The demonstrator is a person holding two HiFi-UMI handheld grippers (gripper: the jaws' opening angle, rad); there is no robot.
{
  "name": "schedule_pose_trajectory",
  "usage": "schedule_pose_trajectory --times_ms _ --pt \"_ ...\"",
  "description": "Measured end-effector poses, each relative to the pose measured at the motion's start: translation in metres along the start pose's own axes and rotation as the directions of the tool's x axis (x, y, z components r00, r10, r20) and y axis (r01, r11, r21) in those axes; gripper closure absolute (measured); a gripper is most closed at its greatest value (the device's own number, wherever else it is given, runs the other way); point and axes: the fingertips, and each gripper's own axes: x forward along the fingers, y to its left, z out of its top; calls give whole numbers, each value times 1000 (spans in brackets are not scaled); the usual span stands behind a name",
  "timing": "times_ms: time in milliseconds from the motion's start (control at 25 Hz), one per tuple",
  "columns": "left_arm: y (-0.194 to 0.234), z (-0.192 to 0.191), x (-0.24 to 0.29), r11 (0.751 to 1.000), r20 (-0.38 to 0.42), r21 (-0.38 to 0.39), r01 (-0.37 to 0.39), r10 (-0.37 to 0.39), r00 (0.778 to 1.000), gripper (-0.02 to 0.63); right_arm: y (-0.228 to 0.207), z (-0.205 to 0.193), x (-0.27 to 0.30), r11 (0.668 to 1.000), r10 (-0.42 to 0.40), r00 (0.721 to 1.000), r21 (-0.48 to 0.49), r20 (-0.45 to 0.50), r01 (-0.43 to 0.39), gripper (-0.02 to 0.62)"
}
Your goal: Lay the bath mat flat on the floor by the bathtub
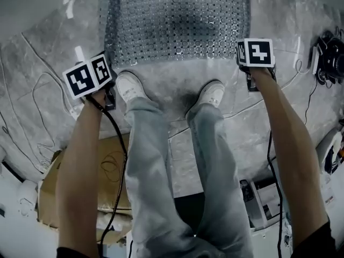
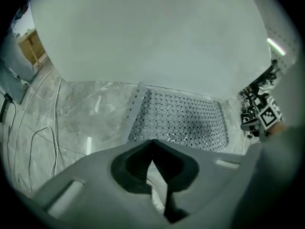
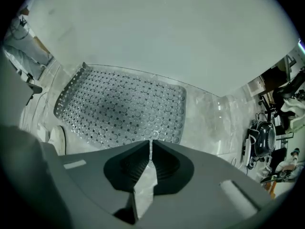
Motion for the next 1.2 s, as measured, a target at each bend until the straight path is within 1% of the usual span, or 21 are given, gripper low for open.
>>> schedule_pose_trajectory --times_ms 80,200,360,440,520,600,720,840,960,1040,1120,1200 --pt "-11 11 -16 1000 13 6 20 -20 1000 601 0 2 -14 1000 9 1000 19 12 -9 589" --pt "-24 24 -45 999 45 11 44 -44 998 601 6 -1 -35 998 29 999 51 22 -30 589" --pt "-37 35 -83 998 85 24 60 -62 994 601 27 0 -69 994 87 995 67 55 -90 589" --pt "-42 42 -104 998 116 29 51 -54 992 601 37 5 -87 990 121 989 60 80 -126 589" --pt "-47 48 -127 999 163 4 48 -48 985 601 45 9 -107 987 143 984 55 103 -150 589" --pt "-54 51 -150 997 203 -34 70 -62 977 600 52 15 -128 983 168 977 50 133 -176 589" --pt "-68 59 -182 994 241 -56 96 -80 967 601 62 39 -168 972 214 951 44 225 -229 589" --pt "-83 66 -216 990 278 -68 126 -102 955 600 69 60 -208 965 230 923 46 307 -256 589" --pt "-99 76 -253 988 313 -32 148 -131 941 600 80 75 -246 960 243 898 43 367 -278 589" --pt "-106 85 -278 989 335 -6 149 -138 932 600 89 84 -269 956 256 880 30 401 -292 589" --pt "-113 93 -302 988 359 -3 152 -140 923 600 95 92 -294 957 261 862 0 433 -290 589" --pt "-121 98 -326 987 378 -1 161 -148 914 601 97 101 -324 960 260 837 -33 481 -279 589"
